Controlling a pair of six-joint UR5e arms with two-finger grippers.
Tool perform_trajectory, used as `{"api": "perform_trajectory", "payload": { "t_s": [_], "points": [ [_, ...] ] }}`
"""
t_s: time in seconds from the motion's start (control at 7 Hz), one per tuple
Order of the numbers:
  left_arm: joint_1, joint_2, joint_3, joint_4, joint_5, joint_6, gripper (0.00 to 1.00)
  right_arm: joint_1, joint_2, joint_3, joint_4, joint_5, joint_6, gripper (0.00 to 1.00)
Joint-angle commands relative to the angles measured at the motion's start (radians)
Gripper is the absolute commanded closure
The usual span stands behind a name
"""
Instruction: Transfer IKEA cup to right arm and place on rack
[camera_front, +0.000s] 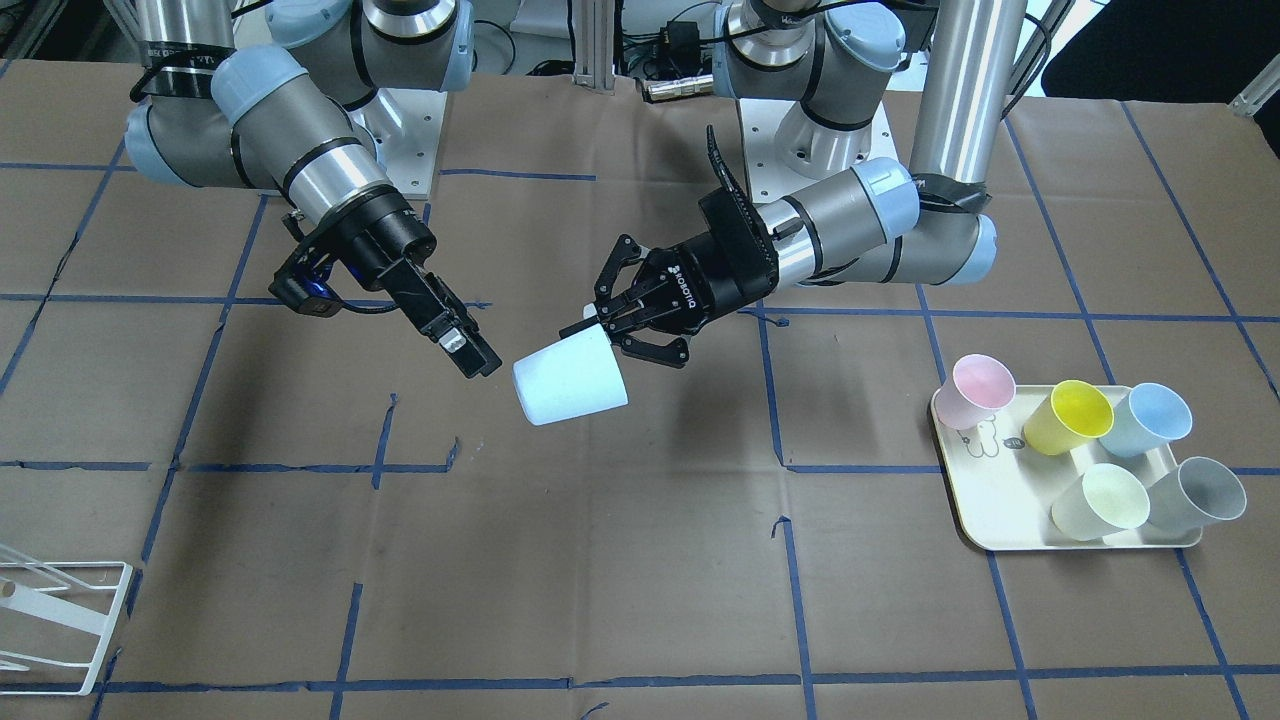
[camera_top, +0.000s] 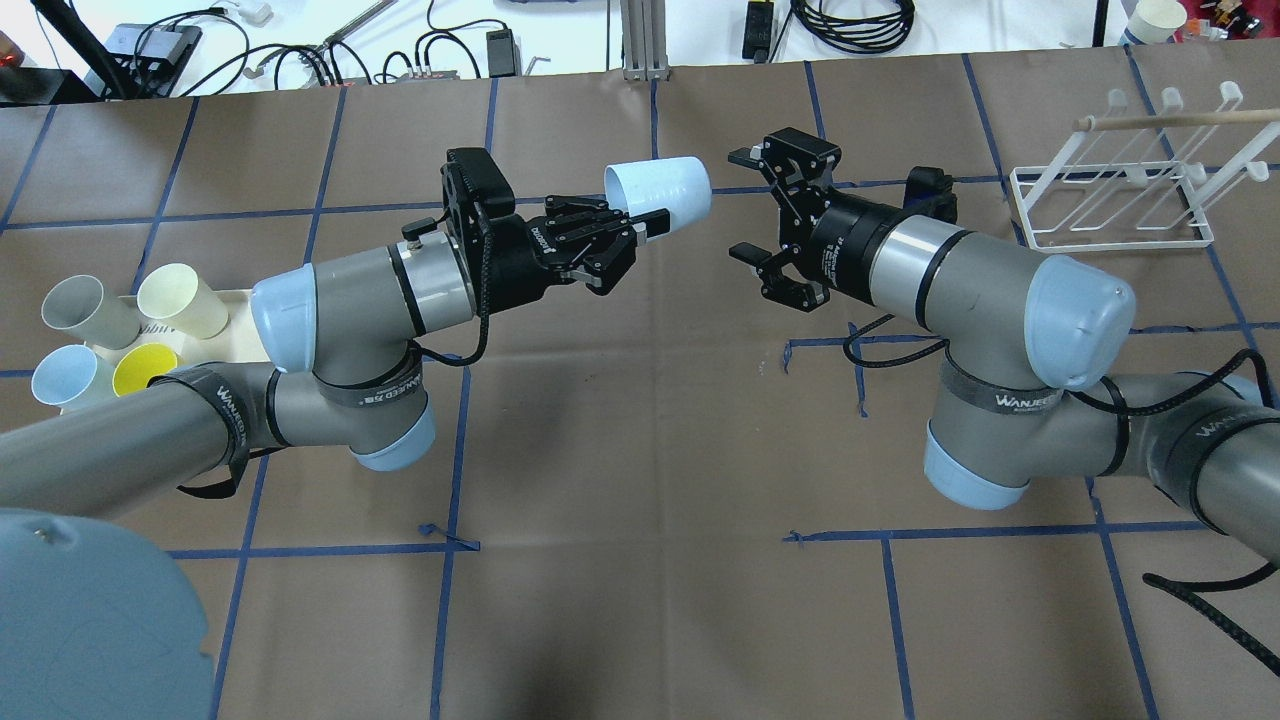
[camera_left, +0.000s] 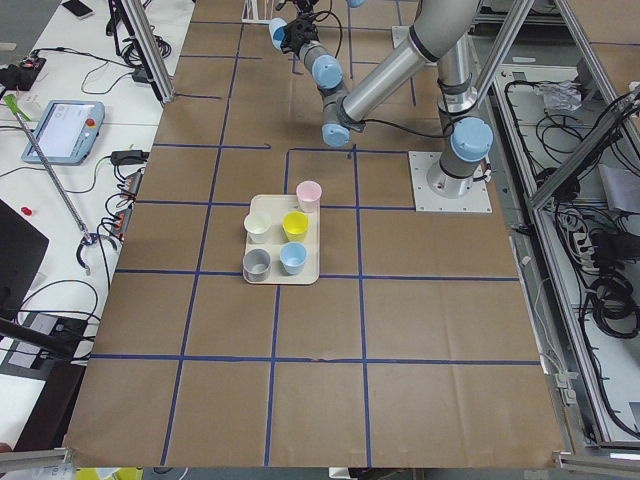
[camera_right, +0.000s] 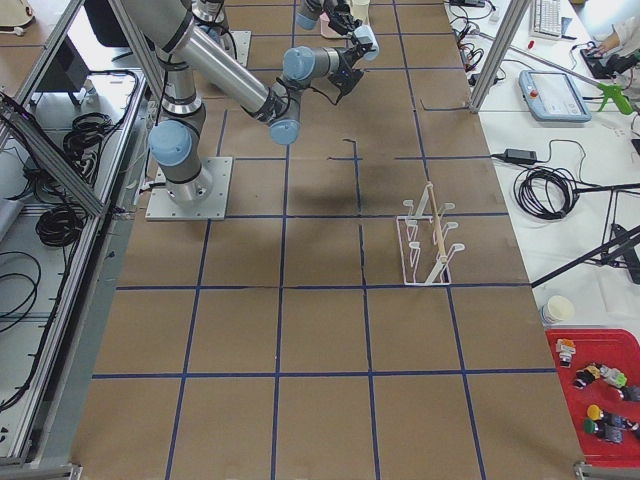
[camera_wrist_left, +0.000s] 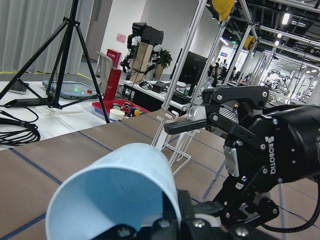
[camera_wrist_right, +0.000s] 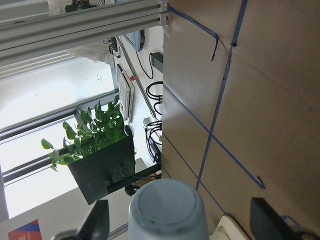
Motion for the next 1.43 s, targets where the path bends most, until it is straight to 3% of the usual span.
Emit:
{"api": "perform_trajectory", "payload": {
  "t_s": [0.0, 1.29],
  "points": [
    [0.000, 0.000, 0.000, 0.000, 0.000, 0.000, 1.00, 0.015, 0.019, 0.000, -0.063, 0.000, 0.018, 0.02],
    [-0.002, 0.013, 0.000, 0.002, 0.000, -0.011, 1.00, 0.124, 0.073, -0.078, -0.054, -0.167, 0.019, 0.03]
  ]
}}
